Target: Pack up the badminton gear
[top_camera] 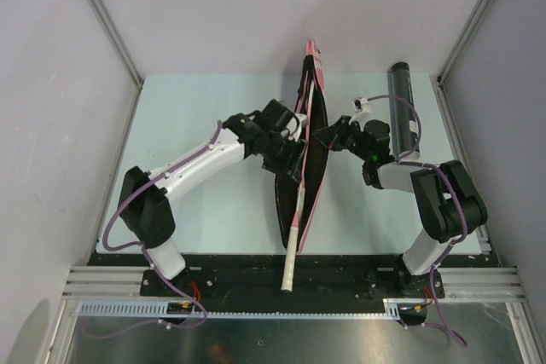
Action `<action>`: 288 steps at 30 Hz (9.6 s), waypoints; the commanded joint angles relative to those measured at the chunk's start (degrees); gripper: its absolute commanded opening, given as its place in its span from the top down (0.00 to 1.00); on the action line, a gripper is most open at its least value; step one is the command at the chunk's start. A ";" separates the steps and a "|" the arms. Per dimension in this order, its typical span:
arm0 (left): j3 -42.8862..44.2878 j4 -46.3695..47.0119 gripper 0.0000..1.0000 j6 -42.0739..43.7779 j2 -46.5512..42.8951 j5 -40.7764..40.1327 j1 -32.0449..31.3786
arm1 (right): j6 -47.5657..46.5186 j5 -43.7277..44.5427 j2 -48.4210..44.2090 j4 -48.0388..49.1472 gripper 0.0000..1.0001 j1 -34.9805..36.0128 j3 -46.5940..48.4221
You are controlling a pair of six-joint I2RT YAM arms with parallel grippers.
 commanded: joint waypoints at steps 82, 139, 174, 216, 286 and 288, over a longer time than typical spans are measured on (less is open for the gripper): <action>13.82 16.22 0.14 1.78 12.15 -5.53 3.44 | 6.46 2.69 -11.50 -9.95 1.00 -0.99 -0.69; -2.95 17.98 0.00 -24.59 -15.96 -16.88 15.44 | -39.93 34.79 -23.18 -35.79 1.00 32.40 -3.93; 4.69 17.72 0.78 -33.64 4.43 -4.47 37.36 | -51.99 18.49 -27.67 -35.10 0.90 28.98 -7.28; -14.65 16.49 0.99 -44.01 -14.91 -0.70 37.45 | -76.94 13.50 9.33 -0.55 0.48 38.82 23.92; -14.30 16.49 1.00 -47.00 -12.89 -11.59 59.33 | -56.82 35.64 -17.62 -6.70 1.00 35.49 -3.57; -14.39 16.57 0.99 -46.83 -12.37 -12.47 60.82 | -56.03 40.45 -24.19 -8.18 1.00 34.69 -10.39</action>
